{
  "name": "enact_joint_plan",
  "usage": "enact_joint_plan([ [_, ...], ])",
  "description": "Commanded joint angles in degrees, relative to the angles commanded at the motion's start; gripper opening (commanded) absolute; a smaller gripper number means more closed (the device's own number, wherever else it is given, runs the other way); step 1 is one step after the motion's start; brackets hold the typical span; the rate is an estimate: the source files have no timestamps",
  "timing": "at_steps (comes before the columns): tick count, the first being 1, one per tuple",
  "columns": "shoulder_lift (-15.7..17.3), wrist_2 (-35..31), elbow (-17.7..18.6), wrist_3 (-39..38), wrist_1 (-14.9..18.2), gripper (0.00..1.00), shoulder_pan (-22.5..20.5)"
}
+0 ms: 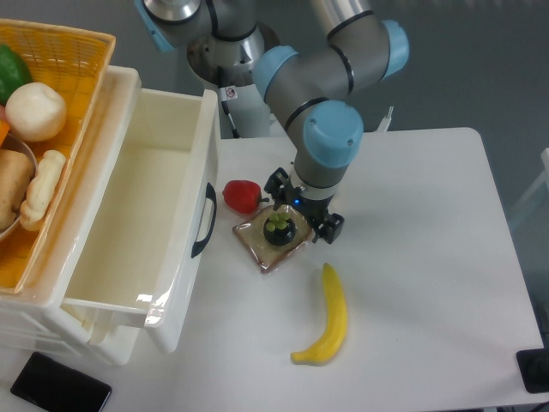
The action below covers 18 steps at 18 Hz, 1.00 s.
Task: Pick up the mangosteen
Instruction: 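Lower the gripper down around the mangosteen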
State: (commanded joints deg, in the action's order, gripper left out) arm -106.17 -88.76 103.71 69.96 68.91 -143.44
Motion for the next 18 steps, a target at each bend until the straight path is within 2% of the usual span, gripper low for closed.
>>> enact_joint_plan([
  [8,-1.8,-0.5,0.7,-2.5,-1.1,1.00,2.0],
  [11,-3.2,-0.6,0.7,-2.5,-3.1,1.00,2.1],
  [18,-4.8,-2.8,0.6,-2.9,-3.6,1.00,2.8],
])
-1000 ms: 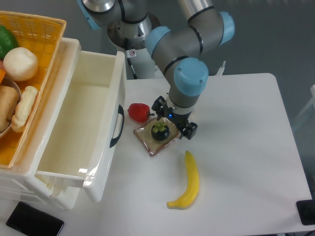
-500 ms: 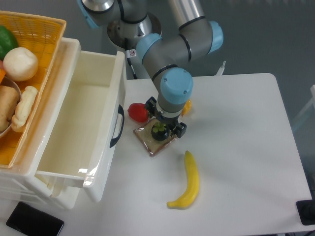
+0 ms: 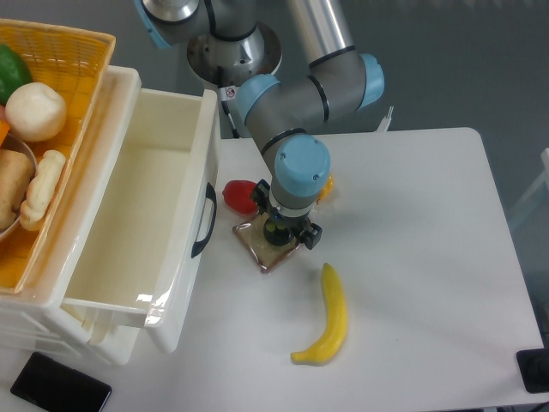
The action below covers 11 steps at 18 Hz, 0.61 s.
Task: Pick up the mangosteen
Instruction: 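Close the gripper on the mangosteen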
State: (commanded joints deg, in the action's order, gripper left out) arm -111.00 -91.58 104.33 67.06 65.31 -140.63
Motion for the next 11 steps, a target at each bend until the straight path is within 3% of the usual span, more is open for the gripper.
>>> enact_joint_plan([
  [8,-0.8,0.0,0.2,-0.8,-0.8,1.00,0.2],
  [11,-0.8,0.2,0.1,-0.8,-0.8,0.85,0.1],
])
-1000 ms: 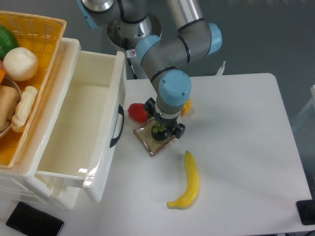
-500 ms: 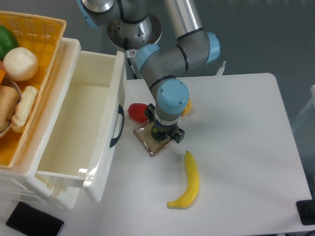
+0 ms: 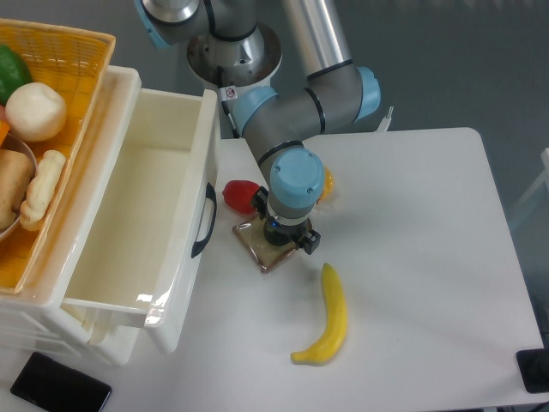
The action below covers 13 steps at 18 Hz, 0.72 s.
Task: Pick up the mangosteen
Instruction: 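Close the gripper on the mangosteen, then lift the held mangosteen up off the glass dish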
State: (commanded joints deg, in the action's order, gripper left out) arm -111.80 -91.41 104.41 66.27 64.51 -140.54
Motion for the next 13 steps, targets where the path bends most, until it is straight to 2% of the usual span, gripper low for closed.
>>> enact_joint_plan([
  [3,0.0,0.0,0.0,0.1,0.1,0.64,0.0],
  [6,-0.1,0.1,0.0,0.1,0.2,0.37,0.0],
  [8,0.0,0.2,-0.1,0.2,0.2,0.23,-0.1],
  [10,0.1,0.2,-0.7,0.5,0.3,0.19,-0.3],
  [13,0.2,0.3,-1.7,0.7,0.6,0.19,-0.8],
])
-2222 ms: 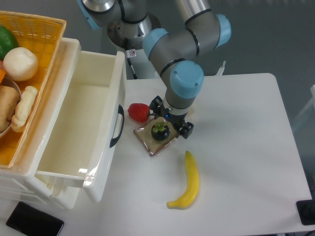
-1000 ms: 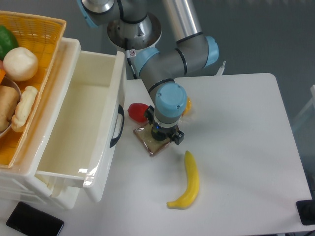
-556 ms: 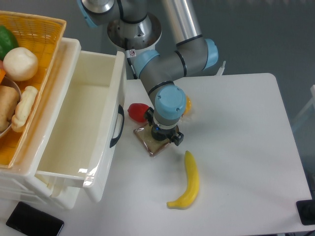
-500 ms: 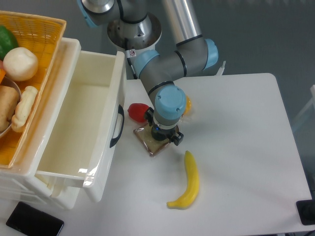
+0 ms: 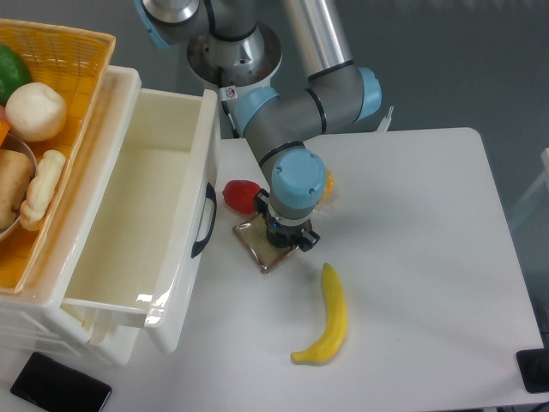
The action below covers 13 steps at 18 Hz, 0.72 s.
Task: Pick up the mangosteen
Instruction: 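Lift the held mangosteen up off the glass dish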
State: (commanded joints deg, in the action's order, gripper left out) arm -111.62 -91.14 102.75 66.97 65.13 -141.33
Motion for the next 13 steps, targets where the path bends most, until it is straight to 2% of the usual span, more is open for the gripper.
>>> enact_joint_plan([
  [6,0.2,1.3,-3.8,0.1,0.8,0.19,-1.8],
  [13,0.4,1.6,-4.3,0.1,1.1,0.19,-3.2],
])
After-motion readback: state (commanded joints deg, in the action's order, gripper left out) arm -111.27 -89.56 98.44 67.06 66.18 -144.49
